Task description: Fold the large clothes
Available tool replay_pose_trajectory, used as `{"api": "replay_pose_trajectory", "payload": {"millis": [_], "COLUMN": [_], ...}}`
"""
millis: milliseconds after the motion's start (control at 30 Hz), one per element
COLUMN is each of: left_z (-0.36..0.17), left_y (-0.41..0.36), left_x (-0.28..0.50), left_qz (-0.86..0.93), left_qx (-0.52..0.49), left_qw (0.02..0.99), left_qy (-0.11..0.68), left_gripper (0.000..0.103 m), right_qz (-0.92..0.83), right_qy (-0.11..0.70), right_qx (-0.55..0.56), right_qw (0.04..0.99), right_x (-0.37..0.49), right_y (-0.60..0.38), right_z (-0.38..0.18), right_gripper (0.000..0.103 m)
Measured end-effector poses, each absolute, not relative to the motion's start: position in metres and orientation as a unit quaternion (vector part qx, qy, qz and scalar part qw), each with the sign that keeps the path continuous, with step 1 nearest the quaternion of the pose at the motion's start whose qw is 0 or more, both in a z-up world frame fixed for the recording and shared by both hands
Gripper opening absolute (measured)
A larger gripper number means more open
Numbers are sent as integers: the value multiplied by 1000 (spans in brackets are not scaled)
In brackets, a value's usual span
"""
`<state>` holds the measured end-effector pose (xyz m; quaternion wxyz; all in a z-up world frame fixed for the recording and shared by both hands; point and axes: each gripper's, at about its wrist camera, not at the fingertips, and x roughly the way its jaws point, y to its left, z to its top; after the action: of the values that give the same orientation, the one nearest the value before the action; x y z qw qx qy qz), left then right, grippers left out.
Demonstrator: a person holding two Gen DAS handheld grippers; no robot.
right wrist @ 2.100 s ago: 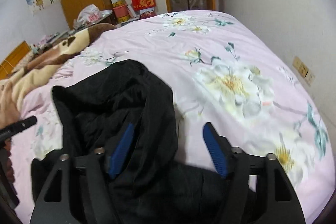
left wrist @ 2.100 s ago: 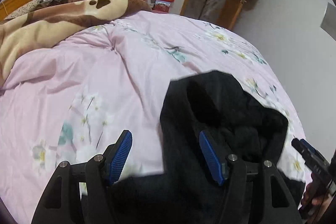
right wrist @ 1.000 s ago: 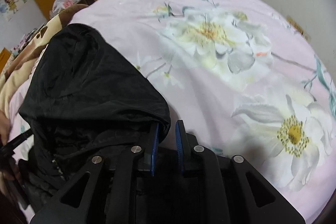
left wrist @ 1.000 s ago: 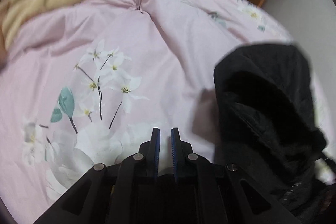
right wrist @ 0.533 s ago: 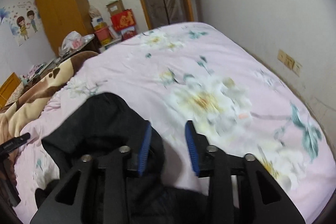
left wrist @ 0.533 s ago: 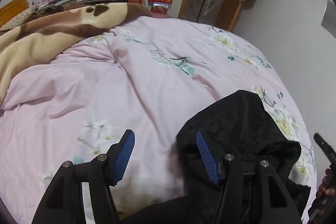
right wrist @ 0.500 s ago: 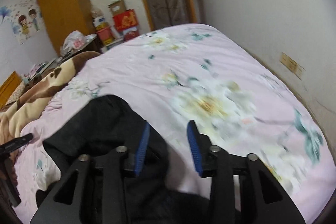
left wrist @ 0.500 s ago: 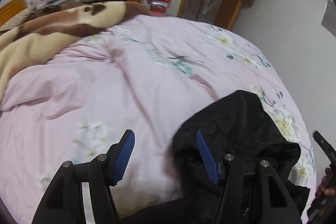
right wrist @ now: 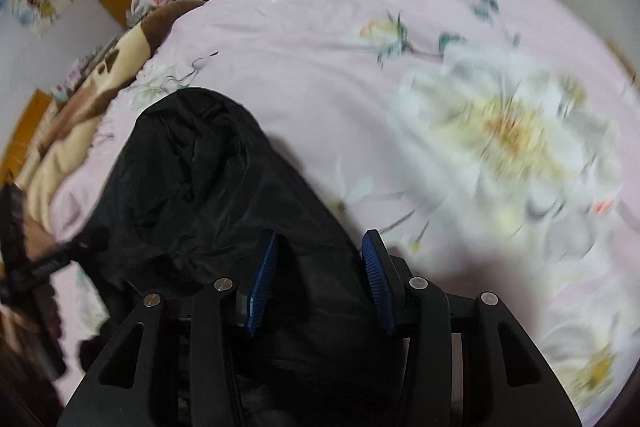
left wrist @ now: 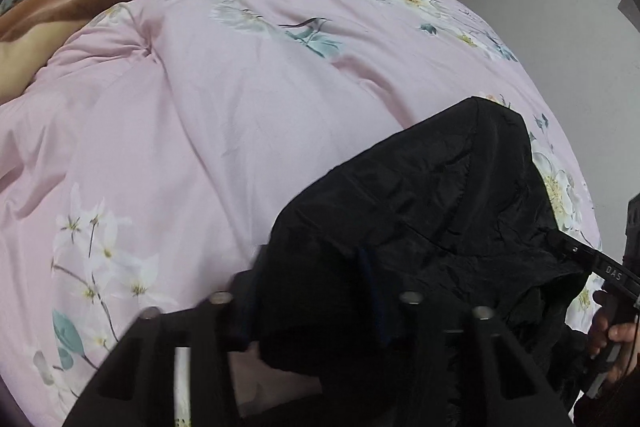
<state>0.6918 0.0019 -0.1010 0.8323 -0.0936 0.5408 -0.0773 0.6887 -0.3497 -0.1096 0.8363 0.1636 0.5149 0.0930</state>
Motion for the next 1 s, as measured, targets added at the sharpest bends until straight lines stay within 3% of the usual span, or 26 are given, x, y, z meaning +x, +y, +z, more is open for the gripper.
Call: {"api": "replay_pose_trajectory", "payload": {"millis": [33, 67, 133, 567, 1000], "left_z": [-100, -98, -91, -20, -40], "left_y": [3, 4, 4, 12, 25], "left_x": [690, 686, 678, 555, 437], "left_qz": [-80, -88, -84, -120, -121], "left_qx": [-99, -108, -111, -134, -142], "left_qw": [832, 832, 837, 898, 886], "left_qy": [539, 536, 529, 402, 424], "left_gripper": [24, 18, 13, 12, 20], "right_qz": [95, 98, 105, 113, 114], "right_qy": [511, 508, 498, 353, 343], "right_qx": [164, 159, 154, 44, 20], "right_qw": [838, 841, 847, 928, 932], "right_x": [686, 682, 671, 558, 453], "right_y": [-350, -350, -349, -330, -335], "right_z": [-109, -107, -101, -26, -42], "right_gripper": [21, 18, 7, 6, 6]}}
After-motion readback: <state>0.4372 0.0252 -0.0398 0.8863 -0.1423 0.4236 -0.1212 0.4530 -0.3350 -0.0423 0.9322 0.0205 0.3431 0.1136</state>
